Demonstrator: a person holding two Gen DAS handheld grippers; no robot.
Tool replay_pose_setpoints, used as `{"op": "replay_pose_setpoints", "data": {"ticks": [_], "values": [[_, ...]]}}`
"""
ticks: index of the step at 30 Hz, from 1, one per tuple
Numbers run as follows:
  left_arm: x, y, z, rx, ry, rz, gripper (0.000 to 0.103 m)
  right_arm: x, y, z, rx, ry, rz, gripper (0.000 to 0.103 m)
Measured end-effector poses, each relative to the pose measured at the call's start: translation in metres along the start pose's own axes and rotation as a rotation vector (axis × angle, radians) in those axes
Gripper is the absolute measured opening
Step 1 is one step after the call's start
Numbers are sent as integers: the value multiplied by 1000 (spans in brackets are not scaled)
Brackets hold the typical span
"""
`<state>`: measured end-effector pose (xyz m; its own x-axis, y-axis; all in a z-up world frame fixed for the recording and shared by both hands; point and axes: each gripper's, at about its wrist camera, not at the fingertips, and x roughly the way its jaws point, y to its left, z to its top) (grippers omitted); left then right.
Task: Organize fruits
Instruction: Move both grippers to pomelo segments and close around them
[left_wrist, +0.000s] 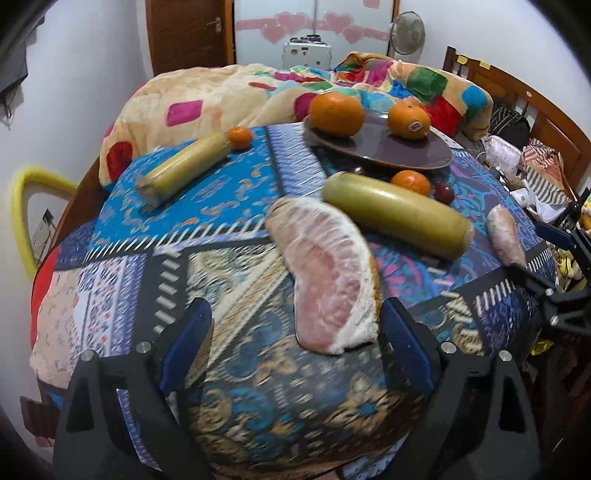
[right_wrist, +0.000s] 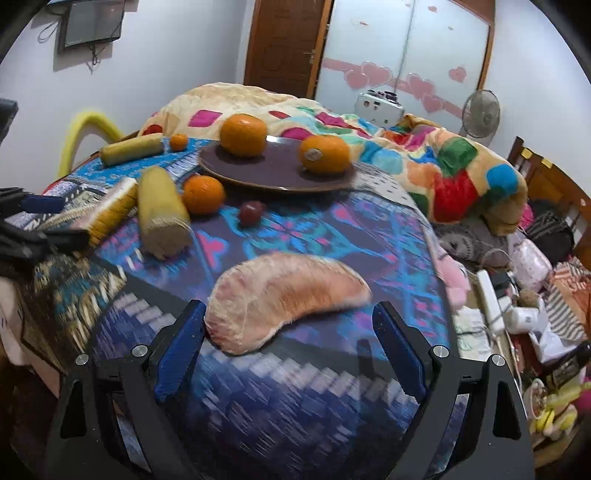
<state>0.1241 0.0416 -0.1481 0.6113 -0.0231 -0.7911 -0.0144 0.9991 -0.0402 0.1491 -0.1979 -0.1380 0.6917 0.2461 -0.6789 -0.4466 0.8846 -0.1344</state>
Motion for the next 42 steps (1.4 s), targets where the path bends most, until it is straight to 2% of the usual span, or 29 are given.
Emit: {"op": "replay_pose_setpoints", "data": {"ticks": [3,7,14,17,20,23,30,31,35,36,42], "values": [[-1,9,-1,-17,14,-11,93,-5,-17,-8,17,20,-22,88],[0,9,0,-22,31,-43,87,-5,-31,-11,70,40,-8,88],[11,-7,10,27,46,-54,84,4,-20,1,105,27,64,86],[18,-8,17,30,59,-75,84,15,-15,6,113,36,79,77],[22,-10,22,39,60,-80,83,22,-19,9,152,36,101,76],[25,-10,25,34,56,-82,82,26,-23,10,167,32,96,68],[30,-8,33,22,42,-80,73,21,-29,7,142,32,88,44],[31,-8,34,25,39,-71,68,20,-30,7,138,35,93,42],[31,-5,36,33,34,-74,60,19,-35,6,137,38,118,41],[30,-5,36,35,32,-70,53,19,-35,6,137,38,118,41],[27,-3,36,25,32,-74,50,22,-37,9,160,28,121,40]]}}
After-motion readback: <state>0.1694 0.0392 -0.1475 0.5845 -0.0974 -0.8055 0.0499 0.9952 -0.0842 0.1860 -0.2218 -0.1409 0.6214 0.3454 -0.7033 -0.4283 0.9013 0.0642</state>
